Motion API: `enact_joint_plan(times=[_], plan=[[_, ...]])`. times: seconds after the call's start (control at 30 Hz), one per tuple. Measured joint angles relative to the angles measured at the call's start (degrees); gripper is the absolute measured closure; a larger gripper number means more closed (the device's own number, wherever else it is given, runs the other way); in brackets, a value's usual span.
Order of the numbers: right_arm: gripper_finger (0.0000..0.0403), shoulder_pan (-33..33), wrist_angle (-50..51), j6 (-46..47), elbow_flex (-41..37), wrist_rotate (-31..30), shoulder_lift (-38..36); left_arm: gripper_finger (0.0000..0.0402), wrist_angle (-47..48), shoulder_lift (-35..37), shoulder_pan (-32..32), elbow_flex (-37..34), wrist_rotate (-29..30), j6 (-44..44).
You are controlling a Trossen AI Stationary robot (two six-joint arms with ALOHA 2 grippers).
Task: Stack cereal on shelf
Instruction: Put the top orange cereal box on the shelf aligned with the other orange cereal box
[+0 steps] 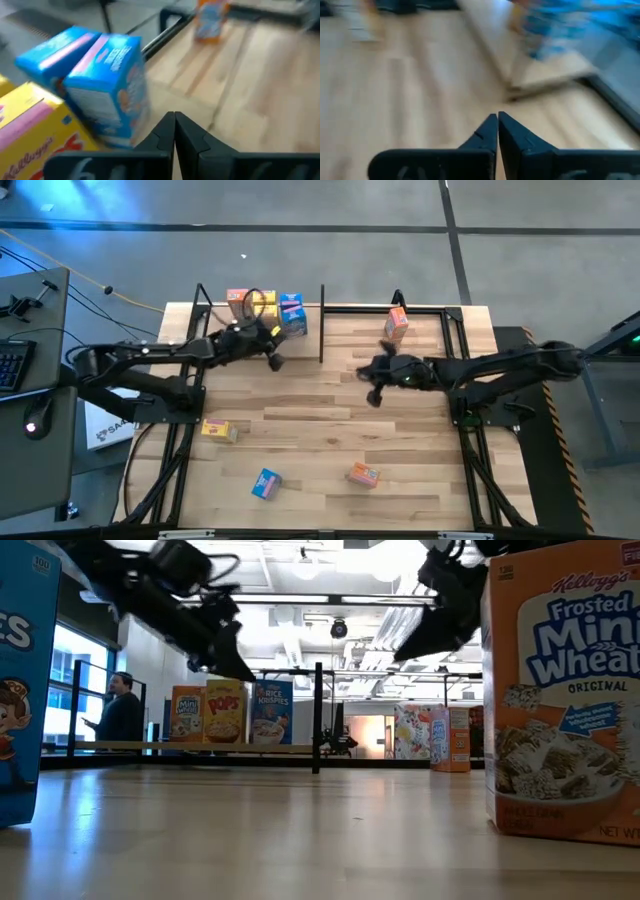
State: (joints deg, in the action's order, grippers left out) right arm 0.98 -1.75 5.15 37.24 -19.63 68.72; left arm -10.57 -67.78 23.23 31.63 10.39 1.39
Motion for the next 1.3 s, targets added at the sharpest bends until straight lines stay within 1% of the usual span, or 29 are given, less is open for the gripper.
enact_joint_plan(times=[0.1, 0.2, 0.27, 0.33, 0.43, 0.67, 0.77, 0.87, 1.03, 1.17, 1.3], plan=[[0.0403, 2.37, 7.34, 5.31, 0.01, -6.05, -4.48, 0.0401, -3.16, 5.53, -0.18, -3.91, -3.21, 1.23], [0.0401, 5.67, 13.65, 12.36, 0.01, -12.21, -7.85, 0.0401, -3.56, 11.05, -0.16, -6.54, -5.40, 2.03], [0.0391, 8.46, 17.86, 15.45, 0.01, -13.24, -9.38, 0.0401, -3.79, 14.31, -0.16, -7.82, -5.73, 2.01], [0.0369, 11.47, 20.75, 17.83, 0.01, -13.17, -10.04, 0.0401, -3.68, 16.87, -0.16, -8.88, -5.73, 1.99], [0.0313, 15.41, 21.54, 19.87, 0.01, -12.45, -9.72, 0.0401, -2.52, 19.23, -0.16, -9.53, -5.73, 1.97], [0.0139, 22.81, 20.21, 23.47, 0.01, -11.84, -5.63, 0.0401, -1.33, 19.80, -0.14, -9.53, -5.72, 0.99], [0.0097, 25.78, 19.24, 24.83, -0.01, -11.84, -2.29, 0.0401, -1.31, 19.79, -0.14, -9.53, -5.73, 0.91], [0.0084, 28.23, 17.44, 24.82, -0.03, -12.17, 0.58, 0.0401, -1.29, 19.79, -0.14, -9.53, -5.66, 0.48], [0.0084, 31.13, 12.24, 23.10, -0.03, -12.31, 4.01, 0.0401, -1.24, 19.79, -0.14, -9.53, -5.64, 0.48], [0.0093, 32.93, 10.61, 23.51, -0.03, -11.89, 5.94, 0.0401, -1.22, 19.77, -0.12, -9.53, -5.62, 0.48], [0.0117, 33.62, 10.31, 24.67, -0.03, -11.63, 7.36, 0.0401, -1.20, 19.77, -0.12, -9.53, -5.57, 0.50]])
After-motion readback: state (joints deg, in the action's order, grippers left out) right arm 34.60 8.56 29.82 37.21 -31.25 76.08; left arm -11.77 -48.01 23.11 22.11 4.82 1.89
